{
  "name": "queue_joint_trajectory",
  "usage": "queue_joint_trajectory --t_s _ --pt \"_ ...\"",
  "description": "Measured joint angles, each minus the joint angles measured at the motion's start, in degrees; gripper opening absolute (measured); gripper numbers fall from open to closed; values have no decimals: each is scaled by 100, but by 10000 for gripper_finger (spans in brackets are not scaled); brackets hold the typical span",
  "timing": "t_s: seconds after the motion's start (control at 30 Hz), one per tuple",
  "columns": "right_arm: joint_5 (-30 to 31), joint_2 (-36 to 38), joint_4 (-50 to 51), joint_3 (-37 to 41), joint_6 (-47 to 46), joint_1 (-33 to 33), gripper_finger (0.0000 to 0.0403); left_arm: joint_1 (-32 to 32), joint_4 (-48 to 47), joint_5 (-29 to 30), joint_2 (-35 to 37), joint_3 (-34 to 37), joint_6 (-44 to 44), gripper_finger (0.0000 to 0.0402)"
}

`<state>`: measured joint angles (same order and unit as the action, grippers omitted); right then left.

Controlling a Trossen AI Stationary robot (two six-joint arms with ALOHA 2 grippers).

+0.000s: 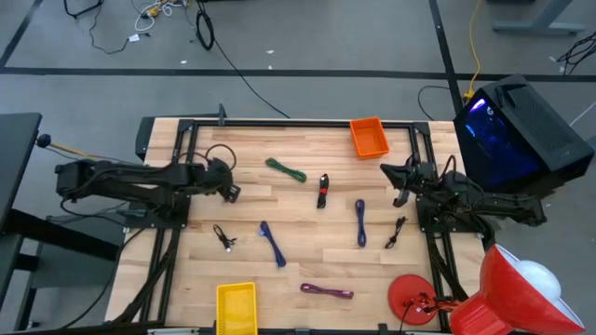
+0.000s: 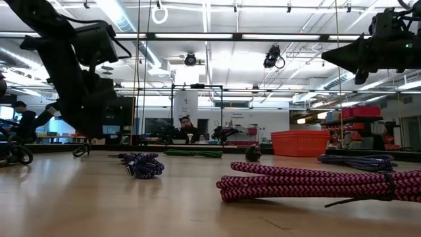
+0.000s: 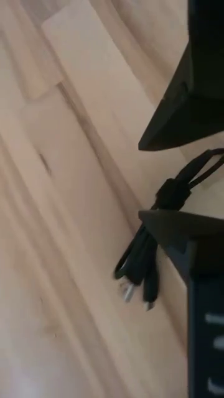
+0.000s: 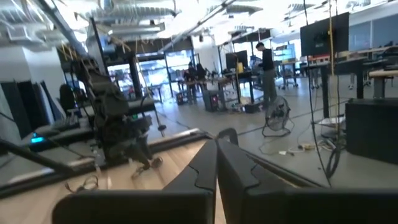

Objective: Pick & Place USB Port
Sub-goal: Put the black charger cable into the orange bin

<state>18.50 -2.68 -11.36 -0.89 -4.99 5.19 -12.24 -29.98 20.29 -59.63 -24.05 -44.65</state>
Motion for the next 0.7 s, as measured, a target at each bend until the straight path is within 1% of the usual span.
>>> queue_joint_trajectory --t_s 0.17,0.27,0.37,0.53,0.63,0.7 --pt "0 0 326 0 3 0 16 -90 243 -97 -31 0 -129 234" --pt "0 0 495 0 3 0 16 -149 183 -218 -34 -188 -223 254" --pt "0 0 633 0 -36 0 16 -154 -219 -247 -36 -492 -303 260" --pt "4 0 795 0 -37 0 16 -152 -1153 -125 -34 -1202 -497 256" --pt "0 0 814 0 -44 -1 16 -151 -1786 -128 -38 -1431 -809 253" --pt "-4 0 816 0 -48 -2 16 -114 -2264 -160 -38 -1456 -1106 253"
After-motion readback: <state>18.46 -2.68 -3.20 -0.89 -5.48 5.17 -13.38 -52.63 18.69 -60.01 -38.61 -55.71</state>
